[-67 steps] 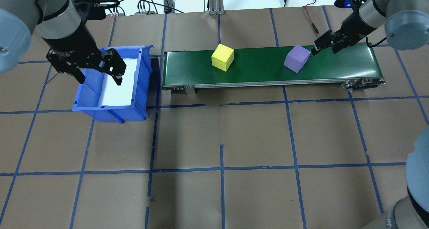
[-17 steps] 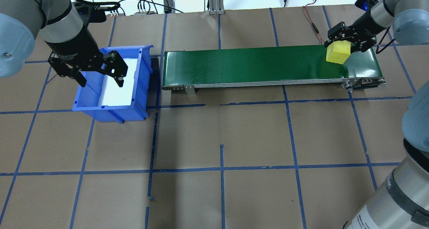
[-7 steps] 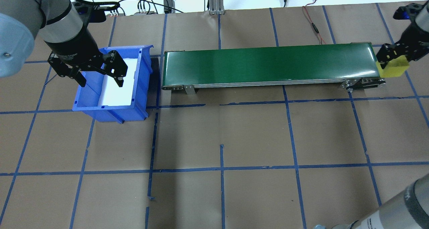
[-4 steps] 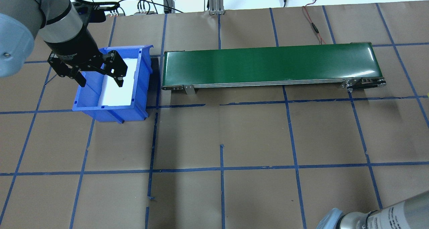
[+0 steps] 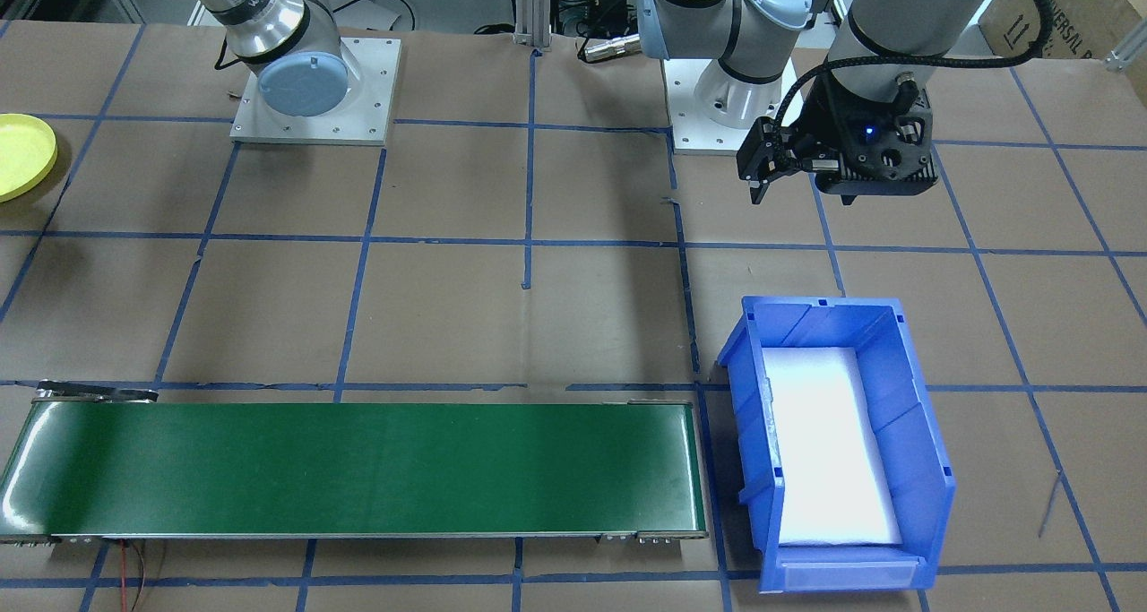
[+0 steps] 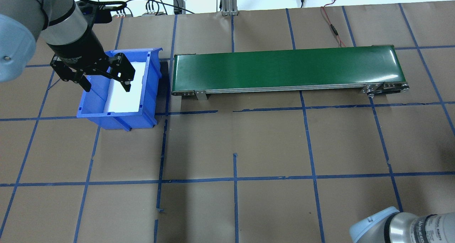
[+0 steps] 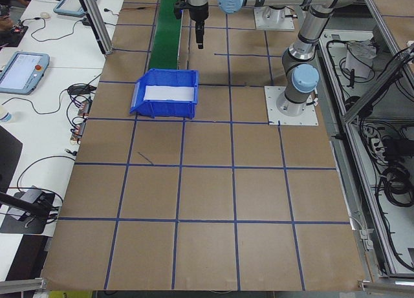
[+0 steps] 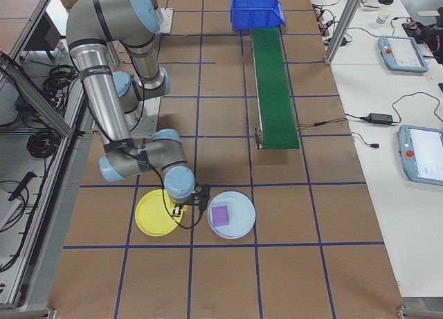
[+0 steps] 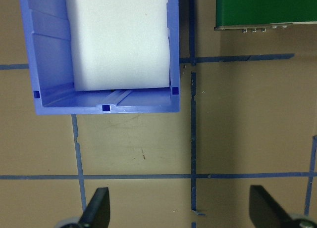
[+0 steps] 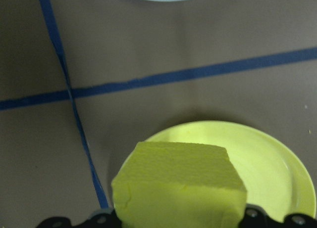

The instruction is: Move block left to right into plate

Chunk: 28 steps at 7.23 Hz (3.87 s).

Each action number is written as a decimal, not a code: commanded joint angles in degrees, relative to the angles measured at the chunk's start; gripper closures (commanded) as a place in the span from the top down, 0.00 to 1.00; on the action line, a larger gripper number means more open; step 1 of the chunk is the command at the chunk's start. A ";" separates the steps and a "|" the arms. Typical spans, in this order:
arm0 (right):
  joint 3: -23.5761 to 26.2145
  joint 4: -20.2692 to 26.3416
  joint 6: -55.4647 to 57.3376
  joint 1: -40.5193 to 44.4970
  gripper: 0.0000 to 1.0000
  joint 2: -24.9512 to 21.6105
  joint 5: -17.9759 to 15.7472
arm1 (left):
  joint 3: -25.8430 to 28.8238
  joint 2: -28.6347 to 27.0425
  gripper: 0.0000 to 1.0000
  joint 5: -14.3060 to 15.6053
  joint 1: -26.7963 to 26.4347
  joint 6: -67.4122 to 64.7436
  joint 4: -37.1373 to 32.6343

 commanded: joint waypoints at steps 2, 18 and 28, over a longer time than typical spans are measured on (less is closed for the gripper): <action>2.42 -3.09 -5.72 -7.32 0.52 0.79 -0.27 | 0.01 0.00 1.00 -0.07 -0.13 0.05 -0.06; -14.01 22.47 54.44 68.13 0.96 -19.50 3.33 | -0.26 0.17 1.00 -0.07 -0.13 0.32 -0.15; -13.57 18.42 73.20 76.96 0.99 -19.60 4.48 | -0.96 0.26 1.00 -0.07 -0.22 0.23 -0.15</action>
